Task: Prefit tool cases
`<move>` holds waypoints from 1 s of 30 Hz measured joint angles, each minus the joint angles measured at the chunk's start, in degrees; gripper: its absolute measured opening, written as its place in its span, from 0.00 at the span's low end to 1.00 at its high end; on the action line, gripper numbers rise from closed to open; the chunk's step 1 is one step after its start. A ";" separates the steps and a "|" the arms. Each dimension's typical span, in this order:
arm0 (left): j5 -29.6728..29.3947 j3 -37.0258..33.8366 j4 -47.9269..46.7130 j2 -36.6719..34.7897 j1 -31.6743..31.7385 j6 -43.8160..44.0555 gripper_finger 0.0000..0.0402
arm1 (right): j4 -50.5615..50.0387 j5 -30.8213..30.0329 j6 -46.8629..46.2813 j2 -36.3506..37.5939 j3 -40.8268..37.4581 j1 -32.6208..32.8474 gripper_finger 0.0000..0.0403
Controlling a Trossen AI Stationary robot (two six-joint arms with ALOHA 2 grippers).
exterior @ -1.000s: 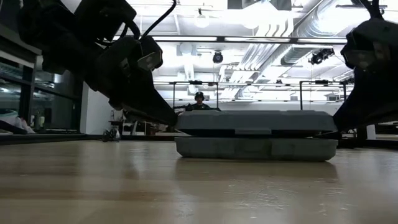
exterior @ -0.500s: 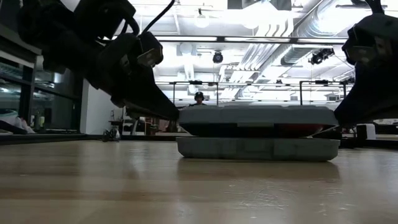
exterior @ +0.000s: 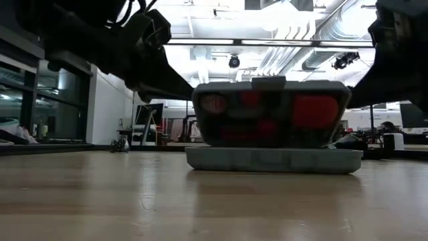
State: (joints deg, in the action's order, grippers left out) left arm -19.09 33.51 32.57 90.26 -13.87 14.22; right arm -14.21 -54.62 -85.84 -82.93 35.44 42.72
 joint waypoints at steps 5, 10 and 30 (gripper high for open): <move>-2.48 0.07 0.35 0.00 0.51 -1.35 0.12 | -0.89 -0.93 0.08 0.54 0.07 -0.81 0.00; -3.55 0.07 0.29 0.07 2.33 -1.43 0.12 | -0.99 -0.44 1.38 0.54 0.07 -3.00 0.00; -6.54 0.07 6.44 0.11 7.47 -4.02 0.12 | -1.43 0.55 4.92 0.95 0.07 -9.61 0.00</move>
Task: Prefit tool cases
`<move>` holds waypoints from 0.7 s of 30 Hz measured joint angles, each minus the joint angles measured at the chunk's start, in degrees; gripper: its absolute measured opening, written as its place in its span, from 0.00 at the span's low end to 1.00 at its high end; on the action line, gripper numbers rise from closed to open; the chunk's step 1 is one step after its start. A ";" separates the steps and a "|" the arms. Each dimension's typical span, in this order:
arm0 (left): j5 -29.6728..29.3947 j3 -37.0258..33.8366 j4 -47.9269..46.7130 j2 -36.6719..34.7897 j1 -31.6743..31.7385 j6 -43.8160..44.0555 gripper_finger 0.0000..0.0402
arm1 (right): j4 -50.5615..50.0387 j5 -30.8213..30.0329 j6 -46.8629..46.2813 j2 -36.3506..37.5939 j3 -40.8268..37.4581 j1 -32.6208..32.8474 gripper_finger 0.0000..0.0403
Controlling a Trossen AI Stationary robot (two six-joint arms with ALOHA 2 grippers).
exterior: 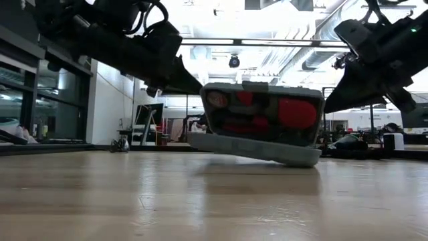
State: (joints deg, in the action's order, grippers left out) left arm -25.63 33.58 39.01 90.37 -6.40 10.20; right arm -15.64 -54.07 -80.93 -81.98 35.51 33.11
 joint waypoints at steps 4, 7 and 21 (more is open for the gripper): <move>0.13 0.02 -0.17 0.00 1.12 0.03 0.12 | 0.02 -0.24 0.87 0.81 0.00 -0.47 0.00; 0.46 0.02 -1.56 0.00 1.17 0.52 0.12 | 0.09 -0.56 1.47 1.03 0.00 -0.47 0.00; -3.28 1.77 -2.17 0.06 2.91 -1.37 0.12 | 0.24 -1.30 3.08 1.05 0.00 -4.72 0.00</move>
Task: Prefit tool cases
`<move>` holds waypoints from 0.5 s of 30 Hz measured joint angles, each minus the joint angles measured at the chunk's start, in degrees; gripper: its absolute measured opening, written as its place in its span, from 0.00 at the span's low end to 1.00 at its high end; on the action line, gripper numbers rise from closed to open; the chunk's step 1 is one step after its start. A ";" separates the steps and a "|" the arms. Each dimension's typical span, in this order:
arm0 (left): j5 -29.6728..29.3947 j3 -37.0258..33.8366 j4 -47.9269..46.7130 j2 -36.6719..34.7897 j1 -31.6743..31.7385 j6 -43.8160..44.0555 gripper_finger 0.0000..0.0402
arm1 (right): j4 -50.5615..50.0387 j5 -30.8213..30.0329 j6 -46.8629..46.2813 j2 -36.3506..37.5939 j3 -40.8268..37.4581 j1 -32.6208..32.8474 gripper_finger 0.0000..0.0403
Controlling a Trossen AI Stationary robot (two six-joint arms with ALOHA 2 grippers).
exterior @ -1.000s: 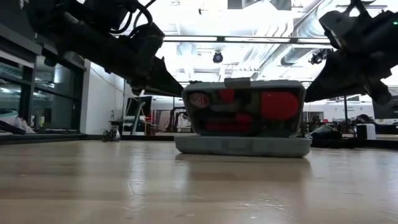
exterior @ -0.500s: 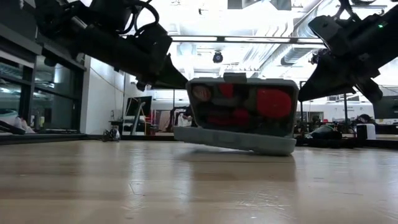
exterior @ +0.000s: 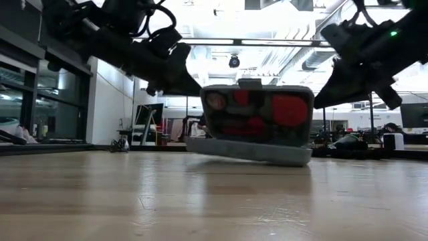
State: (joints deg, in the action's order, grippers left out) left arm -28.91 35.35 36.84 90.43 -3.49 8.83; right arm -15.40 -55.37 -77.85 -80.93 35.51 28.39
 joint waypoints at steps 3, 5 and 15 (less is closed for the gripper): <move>-0.70 0.84 0.16 -0.01 1.35 -1.03 0.12 | -0.16 0.09 1.40 0.00 0.00 -2.05 0.00; -1.04 1.32 0.20 0.12 2.34 -1.60 0.12 | 0.01 0.03 1.99 0.00 0.00 -3.32 0.00; 0.46 1.66 -5.08 1.48 3.89 0.81 0.12 | 0.66 2.67 4.45 0.00 0.00 -5.13 0.00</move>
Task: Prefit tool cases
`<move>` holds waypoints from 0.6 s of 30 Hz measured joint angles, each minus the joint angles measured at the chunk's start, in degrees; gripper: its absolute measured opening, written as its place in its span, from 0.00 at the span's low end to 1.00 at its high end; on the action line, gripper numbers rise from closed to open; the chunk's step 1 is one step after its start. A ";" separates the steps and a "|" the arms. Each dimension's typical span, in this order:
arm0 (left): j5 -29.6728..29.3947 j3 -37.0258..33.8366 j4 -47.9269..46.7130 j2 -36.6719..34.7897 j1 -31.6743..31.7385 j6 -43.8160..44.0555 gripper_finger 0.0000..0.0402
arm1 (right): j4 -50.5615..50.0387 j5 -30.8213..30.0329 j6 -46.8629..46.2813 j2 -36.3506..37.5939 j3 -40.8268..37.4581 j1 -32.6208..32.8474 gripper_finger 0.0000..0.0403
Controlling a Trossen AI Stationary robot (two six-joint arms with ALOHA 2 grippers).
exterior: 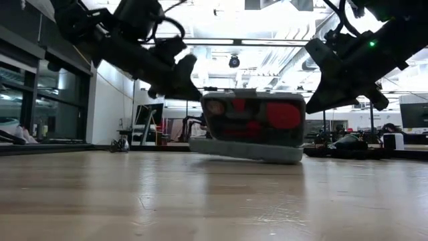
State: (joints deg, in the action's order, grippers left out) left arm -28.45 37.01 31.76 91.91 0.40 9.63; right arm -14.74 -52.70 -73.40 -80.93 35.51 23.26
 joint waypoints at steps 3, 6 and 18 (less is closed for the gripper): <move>-0.17 -0.09 0.28 1.89 0.00 0.59 0.12 | 0.19 0.65 0.39 0.00 0.02 -0.39 0.00; 0.34 -0.09 0.57 3.84 -0.01 2.70 0.12 | 0.14 2.05 0.49 -0.04 0.02 -0.40 0.00; 3.19 0.00 -1.98 11.83 -4.11 8.01 0.12 | -0.40 3.20 -0.27 -1.10 0.15 2.39 0.00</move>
State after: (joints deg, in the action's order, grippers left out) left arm -25.26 37.02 29.78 103.75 -3.71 17.64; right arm -15.14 -49.50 -73.67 -82.03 35.66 25.66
